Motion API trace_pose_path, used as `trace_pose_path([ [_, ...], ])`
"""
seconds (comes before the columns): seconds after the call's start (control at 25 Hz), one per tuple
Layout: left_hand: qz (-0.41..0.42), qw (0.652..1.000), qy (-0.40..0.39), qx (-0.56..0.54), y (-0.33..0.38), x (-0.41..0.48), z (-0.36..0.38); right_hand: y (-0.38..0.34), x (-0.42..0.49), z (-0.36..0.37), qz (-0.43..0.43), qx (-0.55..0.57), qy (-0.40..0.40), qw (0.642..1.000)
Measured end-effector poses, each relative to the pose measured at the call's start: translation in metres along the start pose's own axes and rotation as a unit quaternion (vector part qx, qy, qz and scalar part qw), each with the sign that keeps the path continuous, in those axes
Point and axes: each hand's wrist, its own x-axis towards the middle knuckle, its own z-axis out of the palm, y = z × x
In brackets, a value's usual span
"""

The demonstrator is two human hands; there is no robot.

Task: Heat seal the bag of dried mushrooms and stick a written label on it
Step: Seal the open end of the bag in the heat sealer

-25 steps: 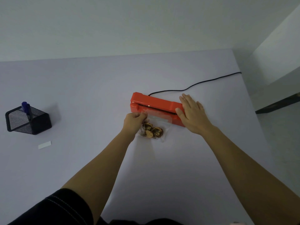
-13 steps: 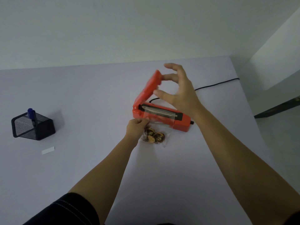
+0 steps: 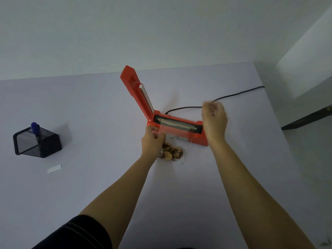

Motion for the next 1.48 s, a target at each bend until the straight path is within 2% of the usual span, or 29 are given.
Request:
trace_pose_path([
  [0.08, 0.031, 0.999, -0.002, 0.024, 0.0, 0.001, -0.001, 0.036, -0.02, -0.008, 0.08, -0.074, 0.02, 0.994],
  [0.24, 0.077, 0.995, -0.013, 0.069, 0.001, 0.002, -0.004, 0.076, -0.049, -0.001, 0.202, -0.159, -0.099, 0.961],
  [0.36, 0.118, 0.986, -0.031, 0.112, 0.002, 0.002, -0.005, 0.074, -0.047, 0.007, 0.21, -0.138, -0.154, 0.956],
  [0.48, 0.158, 0.972, -0.054, 0.167, 0.001, 0.005, -0.005, 0.069, -0.043, 0.011, 0.201, -0.064, -0.119, 0.97],
  [0.6, 0.17, 0.963, -0.069, 0.2, 0.001, 0.007, -0.005, 0.071, -0.044, 0.011, 0.203, -0.043, -0.105, 0.972],
  [1.0, 0.14, 0.953, -0.088, 0.253, 0.012, 0.016, -0.004, 0.05, -0.032, 0.018, 0.147, -0.168, -0.057, 0.973],
  [1.2, 0.137, 0.956, -0.087, 0.245, 0.013, 0.017, -0.003, 0.052, -0.033, 0.021, 0.062, -0.213, -0.05, 0.974],
  [1.48, 0.126, 0.959, -0.092, 0.237, 0.015, 0.017, -0.002, 0.058, -0.034, 0.02, -0.05, -0.221, -0.053, 0.973],
])
